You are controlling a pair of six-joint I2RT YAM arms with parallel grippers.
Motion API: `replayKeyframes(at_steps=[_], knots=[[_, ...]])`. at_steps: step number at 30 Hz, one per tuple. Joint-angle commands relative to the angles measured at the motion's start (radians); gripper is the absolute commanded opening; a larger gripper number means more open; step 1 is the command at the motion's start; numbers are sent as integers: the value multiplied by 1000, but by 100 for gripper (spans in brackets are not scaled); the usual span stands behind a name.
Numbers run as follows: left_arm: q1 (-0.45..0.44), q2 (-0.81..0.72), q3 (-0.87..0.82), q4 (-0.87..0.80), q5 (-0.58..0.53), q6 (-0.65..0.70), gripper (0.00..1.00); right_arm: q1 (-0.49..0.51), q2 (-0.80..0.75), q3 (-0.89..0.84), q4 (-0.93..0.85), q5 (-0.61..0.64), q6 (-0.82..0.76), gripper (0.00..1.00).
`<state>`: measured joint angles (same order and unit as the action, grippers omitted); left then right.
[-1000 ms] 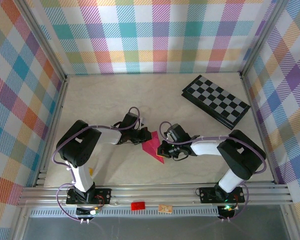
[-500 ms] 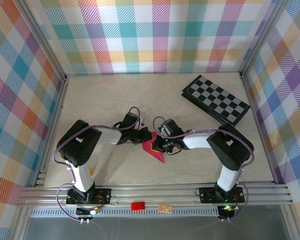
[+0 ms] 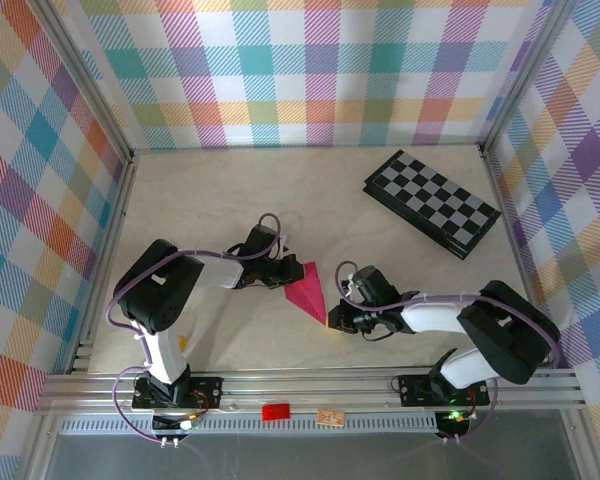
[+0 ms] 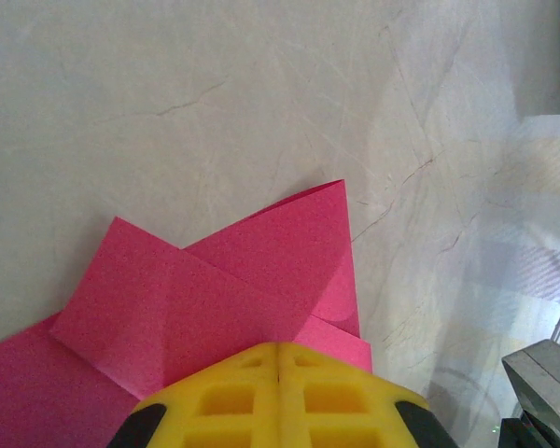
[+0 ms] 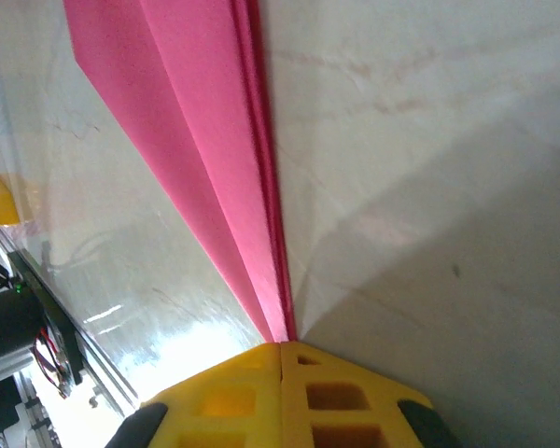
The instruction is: Fold a paper plane with a square sheet of paper (pick it up from the middle)
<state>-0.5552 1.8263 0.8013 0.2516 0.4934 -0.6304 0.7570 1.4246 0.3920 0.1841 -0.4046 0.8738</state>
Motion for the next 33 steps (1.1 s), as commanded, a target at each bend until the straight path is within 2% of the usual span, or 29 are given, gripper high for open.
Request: replayKeyframes(at_steps=[1,7,11,16,25,28,31,33], knots=[[11,63,-22,-89,-55,31,5,10,-41,2,-128,10,-20,8],[11,54,-22,-94,-58,29,5,10,-72,107,-164,43,-42,10],[11,59,-25,-86,-49,22,5,10,32,182,-117,20,-31,14],[11,56,-27,-84,-52,22,5,10,179,244,-79,11,-16,14],[12,5,64,-196,-56,79,6,11,181,97,-100,-13,-47,5],[10,-38,83,-197,-29,77,10,10,185,83,-72,-14,-33,4],[-7,-121,69,-189,-53,68,19,9,202,94,-60,-7,-19,4],[-17,-163,51,-181,-60,53,19,10,204,98,-62,11,-15,3]])
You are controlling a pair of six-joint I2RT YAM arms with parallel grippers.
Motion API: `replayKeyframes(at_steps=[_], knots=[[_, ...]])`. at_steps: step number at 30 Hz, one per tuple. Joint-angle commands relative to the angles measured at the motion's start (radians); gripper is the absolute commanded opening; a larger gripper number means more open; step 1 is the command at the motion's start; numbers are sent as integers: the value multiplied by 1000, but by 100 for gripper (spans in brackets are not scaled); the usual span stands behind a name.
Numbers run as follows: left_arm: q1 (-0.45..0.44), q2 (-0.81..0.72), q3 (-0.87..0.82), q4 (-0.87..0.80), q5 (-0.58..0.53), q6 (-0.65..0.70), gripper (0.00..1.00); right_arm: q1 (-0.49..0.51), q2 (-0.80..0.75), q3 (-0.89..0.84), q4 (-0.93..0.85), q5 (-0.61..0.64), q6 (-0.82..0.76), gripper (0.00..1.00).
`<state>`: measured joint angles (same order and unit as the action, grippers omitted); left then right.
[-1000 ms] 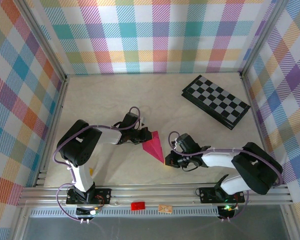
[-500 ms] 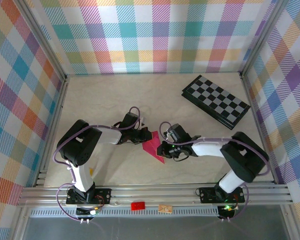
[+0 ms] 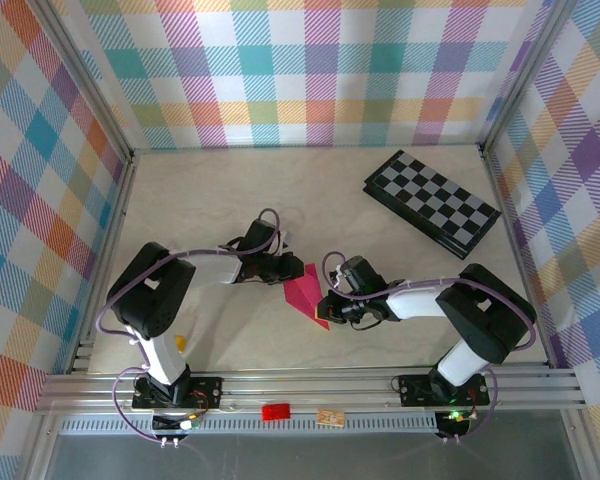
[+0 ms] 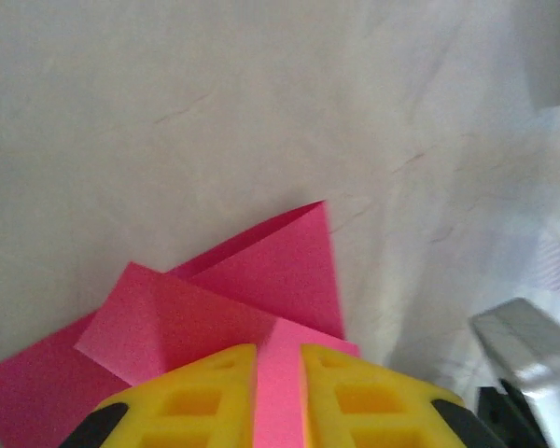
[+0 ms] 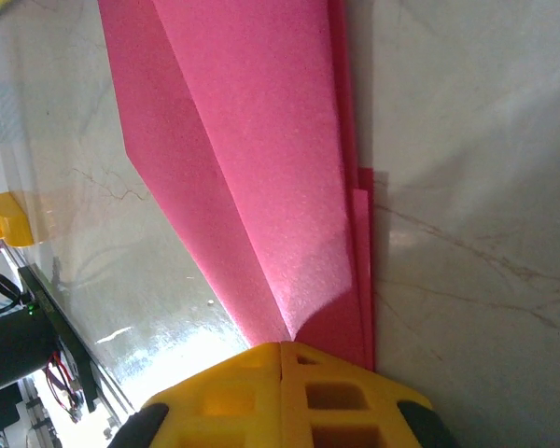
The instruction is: Fold a paper plane with a square sheet of paper (pick it up from the middle)
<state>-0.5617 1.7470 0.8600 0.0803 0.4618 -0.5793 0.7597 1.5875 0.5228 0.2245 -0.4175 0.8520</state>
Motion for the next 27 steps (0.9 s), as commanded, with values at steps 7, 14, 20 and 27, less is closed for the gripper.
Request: replayKeyframes(at_steps=[7,14,20,27], knots=[[-59,-39,-59,107,74,-51,13,7,28,-32,-111,58,13,1],[-6,77,-59,141,115,-22,10,6,15,-42,-120,74,17,1],[117,99,-30,88,117,36,9,6,21,-50,-110,74,21,1],[131,24,-2,24,107,6,7,6,21,-46,-77,52,18,2]])
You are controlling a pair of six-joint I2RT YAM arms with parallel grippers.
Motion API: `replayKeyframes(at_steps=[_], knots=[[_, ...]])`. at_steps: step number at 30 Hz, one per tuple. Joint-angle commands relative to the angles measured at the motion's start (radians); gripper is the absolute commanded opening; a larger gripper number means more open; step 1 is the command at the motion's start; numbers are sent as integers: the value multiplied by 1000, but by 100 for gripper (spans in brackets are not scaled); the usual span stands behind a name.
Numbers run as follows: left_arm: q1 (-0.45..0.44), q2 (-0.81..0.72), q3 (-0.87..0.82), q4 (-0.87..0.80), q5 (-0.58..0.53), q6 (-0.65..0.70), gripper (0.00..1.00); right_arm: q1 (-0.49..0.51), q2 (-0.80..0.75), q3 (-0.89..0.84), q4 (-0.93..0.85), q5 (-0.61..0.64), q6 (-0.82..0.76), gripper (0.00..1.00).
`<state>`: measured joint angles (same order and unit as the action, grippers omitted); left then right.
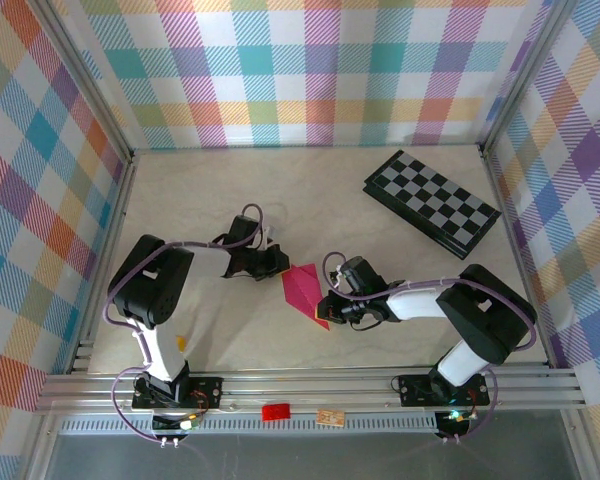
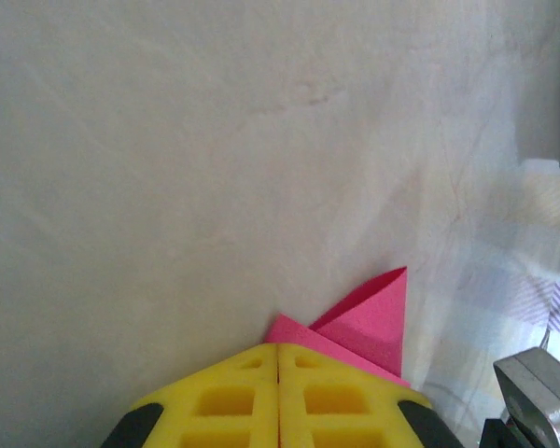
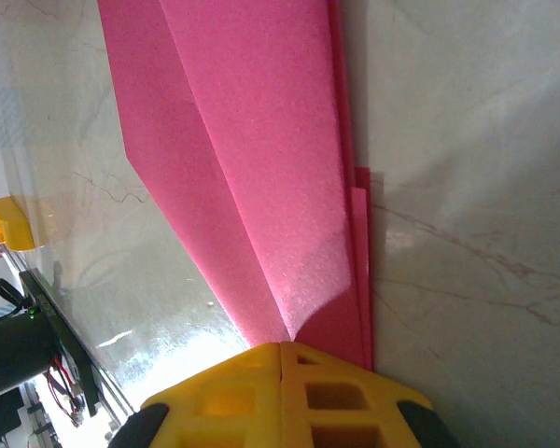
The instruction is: Fold a paper plane with a square sheet of paper (pick it up from the middle)
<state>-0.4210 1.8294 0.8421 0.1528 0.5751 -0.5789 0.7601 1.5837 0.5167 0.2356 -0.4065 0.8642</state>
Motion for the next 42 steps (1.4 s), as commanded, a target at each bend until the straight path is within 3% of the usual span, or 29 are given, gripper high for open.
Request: replayKeyframes(at_steps=[1,5,8,13,25,33,42], knots=[[-19,-94,10,-58,-23,6,8,5,20,-36,-88,39,4,3],[-60,-198,-15,-89,-133,-10,16,5,1,-1,-113,35,-11,5],[-112,-222,-24,-76,-147,-28,17,5,-12,26,-128,21,-20,8],[-173,-137,1,-61,-115,-21,15,5,-57,62,-130,-1,-28,13],[-180,-52,-5,-56,-139,-1,13,7,-290,-24,-273,5,115,40],[-180,-25,-14,-68,-153,-22,13,23,-361,-67,-349,-25,216,42],[-180,-19,-37,-77,-158,-50,12,33,-295,-63,-301,-30,254,45]])
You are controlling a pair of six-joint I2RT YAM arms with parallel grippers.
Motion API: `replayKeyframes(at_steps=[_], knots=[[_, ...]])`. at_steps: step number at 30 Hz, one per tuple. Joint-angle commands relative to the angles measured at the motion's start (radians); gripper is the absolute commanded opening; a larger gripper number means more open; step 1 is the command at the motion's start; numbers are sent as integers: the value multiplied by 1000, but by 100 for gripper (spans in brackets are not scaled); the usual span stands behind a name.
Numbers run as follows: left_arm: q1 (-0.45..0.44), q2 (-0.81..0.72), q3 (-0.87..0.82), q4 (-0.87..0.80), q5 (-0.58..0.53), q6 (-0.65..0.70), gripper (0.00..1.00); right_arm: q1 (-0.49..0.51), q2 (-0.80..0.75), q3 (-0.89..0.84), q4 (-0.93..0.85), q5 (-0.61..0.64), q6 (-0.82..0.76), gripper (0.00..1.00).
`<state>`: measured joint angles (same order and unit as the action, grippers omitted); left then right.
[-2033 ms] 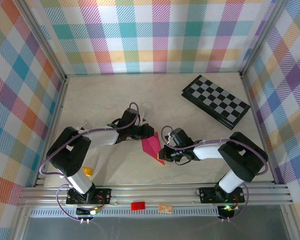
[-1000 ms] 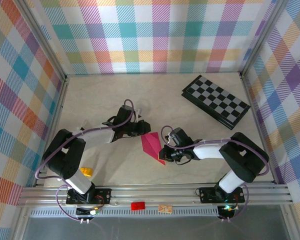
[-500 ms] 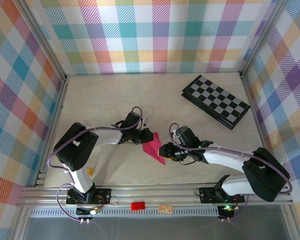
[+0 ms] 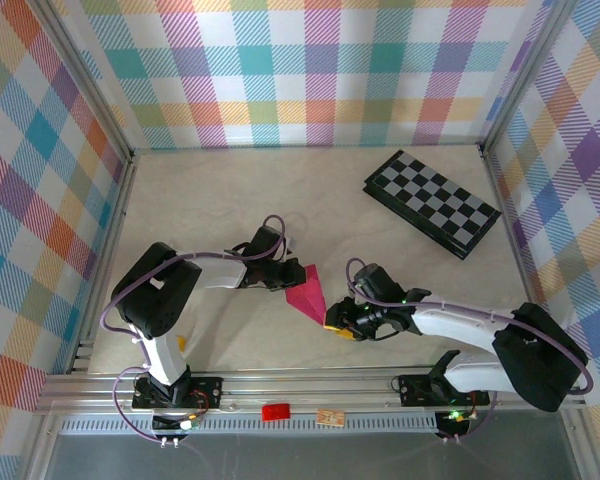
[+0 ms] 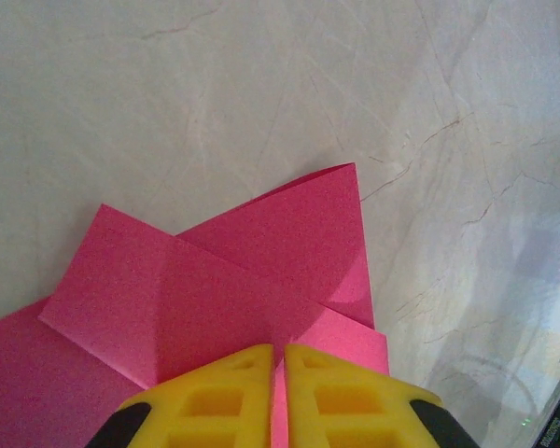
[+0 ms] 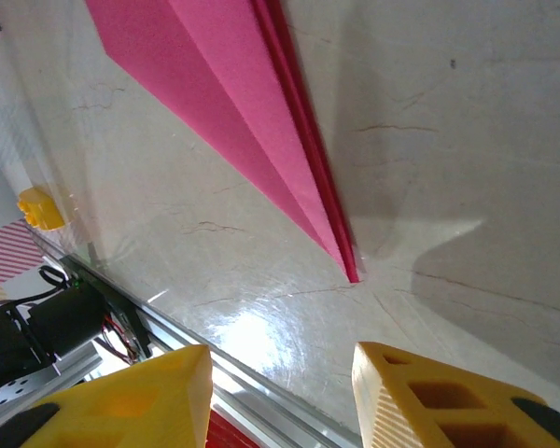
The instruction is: Fold a paper plane with a square sheet of paper (pick it up from the middle)
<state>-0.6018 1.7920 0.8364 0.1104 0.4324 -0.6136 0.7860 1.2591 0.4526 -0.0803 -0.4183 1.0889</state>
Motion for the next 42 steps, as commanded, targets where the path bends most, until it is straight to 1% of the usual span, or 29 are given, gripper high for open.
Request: replayKeyframes(at_steps=[1,4,11,19,27,35,42], knots=[[0,21,-34,-35,-15,-18,12,7,41,1,27,-19,32,45],[0,25,-39,-34,-16,-24,11,11,77,1,70,-26,45,45],[0,36,-53,-12,3,-48,11,20,134,4,104,-21,55,44],[-7,33,-90,46,49,-105,10,21,140,0,96,18,51,43],[-13,38,-114,72,97,-106,10,21,114,-24,141,32,46,43],[-13,30,-104,61,77,-104,10,21,57,-46,166,48,45,43],[-13,18,-89,18,43,-81,10,21,45,-46,75,47,46,44]])
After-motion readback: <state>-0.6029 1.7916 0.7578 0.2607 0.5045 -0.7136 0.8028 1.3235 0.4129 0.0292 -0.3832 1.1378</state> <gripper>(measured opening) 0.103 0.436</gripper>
